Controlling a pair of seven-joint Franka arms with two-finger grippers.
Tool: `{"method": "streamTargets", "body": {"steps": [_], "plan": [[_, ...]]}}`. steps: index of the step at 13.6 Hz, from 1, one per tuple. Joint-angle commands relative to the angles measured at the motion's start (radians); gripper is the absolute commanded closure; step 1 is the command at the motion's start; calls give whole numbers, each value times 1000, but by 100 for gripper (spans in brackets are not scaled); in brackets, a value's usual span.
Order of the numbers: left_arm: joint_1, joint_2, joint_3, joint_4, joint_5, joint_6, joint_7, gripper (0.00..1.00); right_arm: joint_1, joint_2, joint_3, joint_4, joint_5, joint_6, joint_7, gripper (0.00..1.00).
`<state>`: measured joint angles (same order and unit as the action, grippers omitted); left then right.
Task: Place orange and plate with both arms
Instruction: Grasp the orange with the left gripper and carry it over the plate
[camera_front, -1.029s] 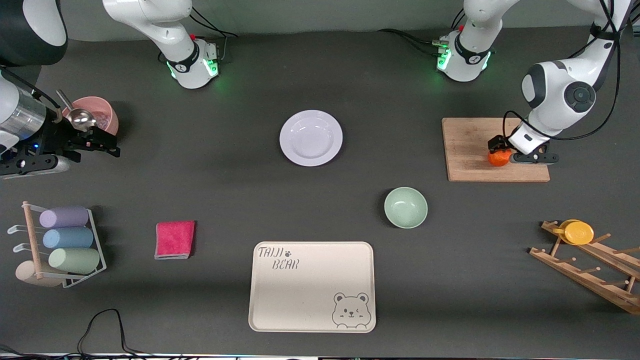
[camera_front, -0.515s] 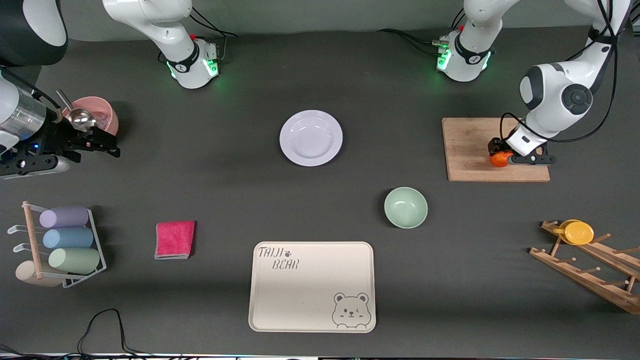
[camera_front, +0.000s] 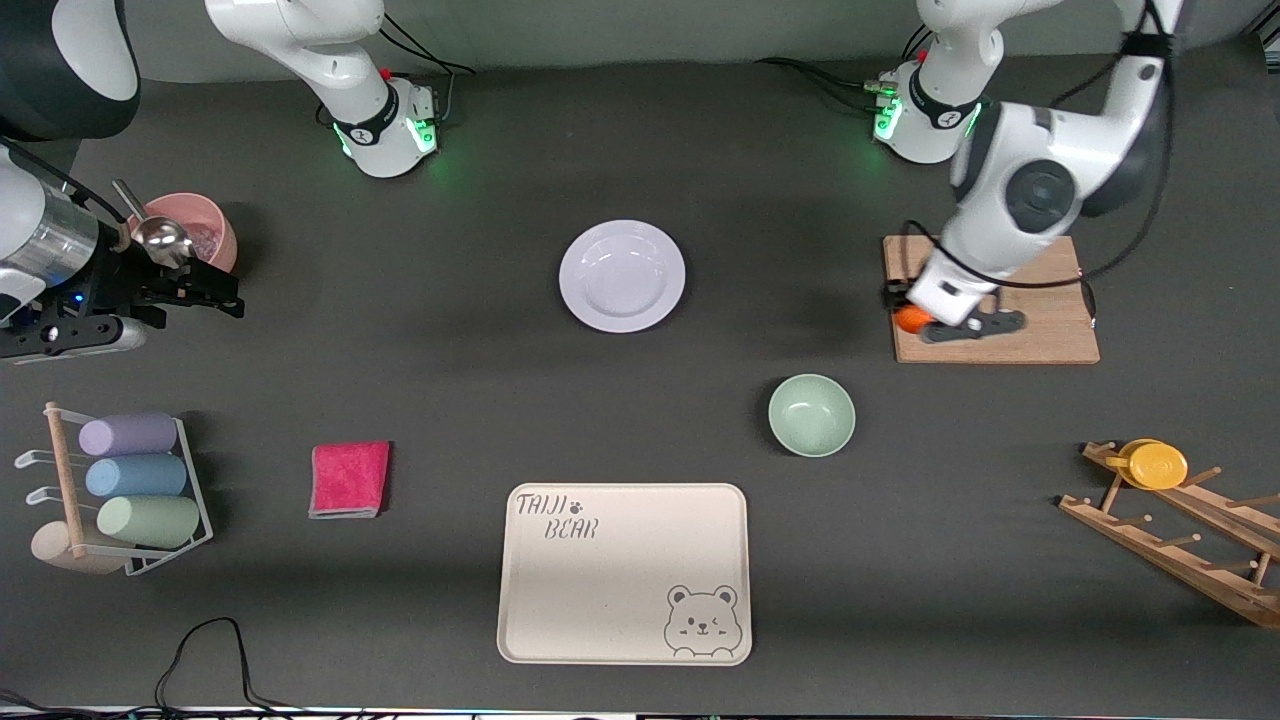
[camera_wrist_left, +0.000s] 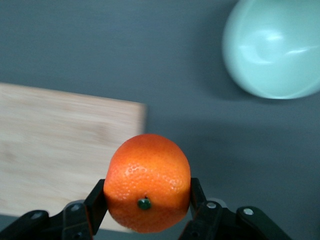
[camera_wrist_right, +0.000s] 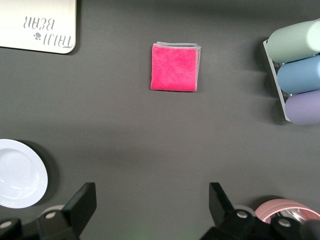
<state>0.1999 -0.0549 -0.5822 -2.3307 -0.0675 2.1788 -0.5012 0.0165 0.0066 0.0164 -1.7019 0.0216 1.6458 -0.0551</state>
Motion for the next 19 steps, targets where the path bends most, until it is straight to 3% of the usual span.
{"method": "streamTargets", "body": {"steps": [1, 5, 10, 15, 19], "plan": [[-201, 53, 18, 106, -17, -28, -283, 95, -3, 27, 5, 28, 17, 0, 1, 0], [-486, 246, 19, 345, 3, -20, -633, 95, 20, 76, 7, 67, 15, 2, 5, 0], [-638, 449, 19, 549, 156, -14, -856, 95, 69, 134, 7, 100, 32, -9, 41, 0], [-731, 566, 21, 637, 248, 13, -962, 95, 60, 164, -3, 93, 372, -202, 51, 0], [-835, 688, 45, 665, 349, 68, -1042, 93, 20, 194, -6, 41, 628, -166, -68, 0]]}}
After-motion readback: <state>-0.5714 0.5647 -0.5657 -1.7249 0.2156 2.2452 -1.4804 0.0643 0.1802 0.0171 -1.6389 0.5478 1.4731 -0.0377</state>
